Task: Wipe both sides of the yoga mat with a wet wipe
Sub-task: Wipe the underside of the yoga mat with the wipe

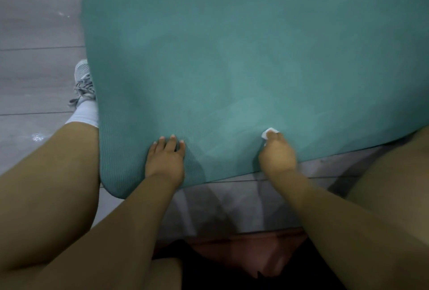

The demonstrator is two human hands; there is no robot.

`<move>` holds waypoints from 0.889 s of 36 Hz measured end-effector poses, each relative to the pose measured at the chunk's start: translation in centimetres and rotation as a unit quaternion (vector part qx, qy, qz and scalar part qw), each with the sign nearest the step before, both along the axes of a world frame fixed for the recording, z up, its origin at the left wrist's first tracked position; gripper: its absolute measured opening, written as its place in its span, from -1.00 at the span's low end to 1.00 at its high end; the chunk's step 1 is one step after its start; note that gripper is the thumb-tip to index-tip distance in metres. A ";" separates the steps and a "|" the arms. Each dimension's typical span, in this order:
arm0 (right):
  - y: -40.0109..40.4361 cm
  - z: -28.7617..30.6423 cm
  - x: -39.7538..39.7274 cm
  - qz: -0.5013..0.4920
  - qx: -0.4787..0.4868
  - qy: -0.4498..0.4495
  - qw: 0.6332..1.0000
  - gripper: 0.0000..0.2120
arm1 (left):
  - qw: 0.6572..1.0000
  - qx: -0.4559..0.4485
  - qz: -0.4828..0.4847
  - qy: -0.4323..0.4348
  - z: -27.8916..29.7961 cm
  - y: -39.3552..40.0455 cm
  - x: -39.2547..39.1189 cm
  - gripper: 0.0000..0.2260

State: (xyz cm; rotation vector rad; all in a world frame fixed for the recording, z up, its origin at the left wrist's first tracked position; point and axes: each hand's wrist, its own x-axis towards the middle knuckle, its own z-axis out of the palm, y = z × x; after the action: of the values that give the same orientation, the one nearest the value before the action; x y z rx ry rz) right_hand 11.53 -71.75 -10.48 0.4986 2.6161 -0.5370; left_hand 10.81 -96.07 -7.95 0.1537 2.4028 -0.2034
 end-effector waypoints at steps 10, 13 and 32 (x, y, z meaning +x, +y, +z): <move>-3.4 0.1 3.3 0.392 -0.120 -0.051 0.911 -0.56 | 1.000 0.011 0.008 0.005 -0.4 0.0 0.1 -0.27; 1.5 1.2 2.1 0.335 -0.085 -0.061 0.936 -0.60 | 1.000 0.018 0.009 0.003 -0.5 -0.1 -0.2 -0.23; -1.3 1.4 4.0 0.367 -0.047 -0.073 0.926 -0.50 | 0.998 0.049 -0.025 -0.020 -0.7 1.7 1.7 -0.23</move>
State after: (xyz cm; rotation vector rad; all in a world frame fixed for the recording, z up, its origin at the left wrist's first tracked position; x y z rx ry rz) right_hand 15.52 -73.01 -9.04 -0.4560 2.3730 -0.3461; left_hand 12.52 -94.38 -8.63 0.2598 2.3716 -0.1053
